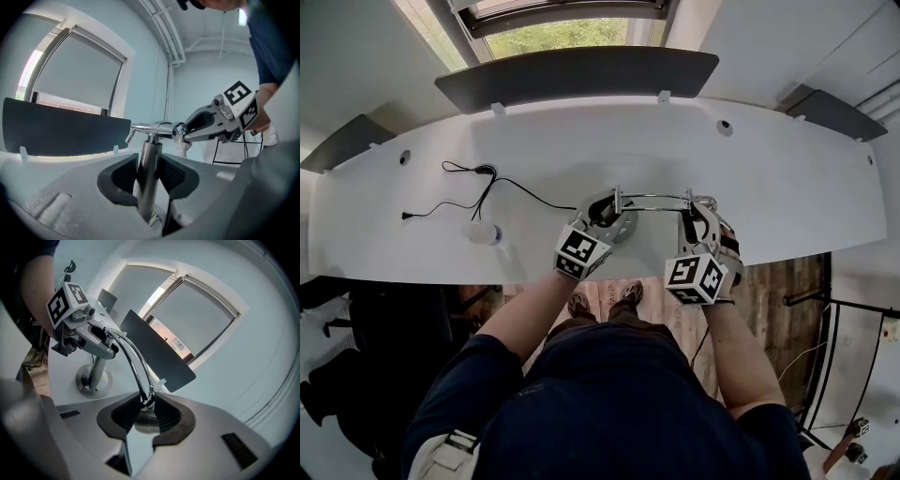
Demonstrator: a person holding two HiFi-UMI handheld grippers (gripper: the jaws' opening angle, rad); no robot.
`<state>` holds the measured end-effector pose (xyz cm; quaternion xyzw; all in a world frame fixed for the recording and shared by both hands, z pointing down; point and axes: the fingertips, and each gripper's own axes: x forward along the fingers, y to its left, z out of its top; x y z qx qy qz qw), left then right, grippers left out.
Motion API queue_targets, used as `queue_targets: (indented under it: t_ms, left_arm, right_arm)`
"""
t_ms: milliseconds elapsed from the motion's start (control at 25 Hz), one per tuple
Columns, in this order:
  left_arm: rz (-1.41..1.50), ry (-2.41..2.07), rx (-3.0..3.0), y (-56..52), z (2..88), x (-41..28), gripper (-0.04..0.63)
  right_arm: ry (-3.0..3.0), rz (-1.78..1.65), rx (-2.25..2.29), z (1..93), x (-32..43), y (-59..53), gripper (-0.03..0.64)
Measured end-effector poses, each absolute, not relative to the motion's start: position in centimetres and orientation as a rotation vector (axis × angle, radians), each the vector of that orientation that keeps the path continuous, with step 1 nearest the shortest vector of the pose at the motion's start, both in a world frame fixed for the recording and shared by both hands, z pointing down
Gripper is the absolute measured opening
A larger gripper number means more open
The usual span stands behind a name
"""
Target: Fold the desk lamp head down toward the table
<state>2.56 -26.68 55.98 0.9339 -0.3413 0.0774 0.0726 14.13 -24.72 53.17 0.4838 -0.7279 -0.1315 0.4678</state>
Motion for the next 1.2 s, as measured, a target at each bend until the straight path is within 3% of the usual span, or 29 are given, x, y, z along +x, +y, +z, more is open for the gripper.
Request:
queue_targets:
  t_ms: [1200]
  left_arm:
    - [0.235, -1.085, 2.763, -27.1, 56.3, 2.4, 0.121]
  right_arm:
    - [-2.117, 0.147, 1.248, 62.3, 9.9, -24.9, 0.098]
